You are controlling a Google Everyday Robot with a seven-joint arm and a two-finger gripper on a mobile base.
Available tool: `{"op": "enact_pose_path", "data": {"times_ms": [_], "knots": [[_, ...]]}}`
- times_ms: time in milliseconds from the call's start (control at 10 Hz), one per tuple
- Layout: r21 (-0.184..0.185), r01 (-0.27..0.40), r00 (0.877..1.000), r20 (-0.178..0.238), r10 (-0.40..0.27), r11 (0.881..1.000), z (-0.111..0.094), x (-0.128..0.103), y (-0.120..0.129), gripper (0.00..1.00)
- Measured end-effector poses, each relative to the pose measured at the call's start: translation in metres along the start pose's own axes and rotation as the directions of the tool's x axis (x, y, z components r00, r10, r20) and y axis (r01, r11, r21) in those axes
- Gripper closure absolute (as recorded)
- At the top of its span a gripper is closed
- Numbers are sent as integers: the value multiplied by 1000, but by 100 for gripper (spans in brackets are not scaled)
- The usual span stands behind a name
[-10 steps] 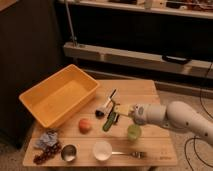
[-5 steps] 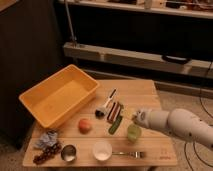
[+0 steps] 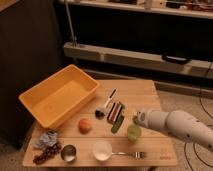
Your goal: Place pepper in plastic cup
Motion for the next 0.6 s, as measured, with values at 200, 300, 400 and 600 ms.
{"op": "enact_pose_path", "data": {"times_ms": [200,300,400,600], "knots": [[11,-3,998,60,3,1000,-1,-33,-33,94],[16,-11,997,76,10,1000,-3,-44,-44,94],[23,-22,996,91,19,1000,-5,-54,-59,94],[39,-34,992,121,29,999,-20,-65,-85,94]]}}
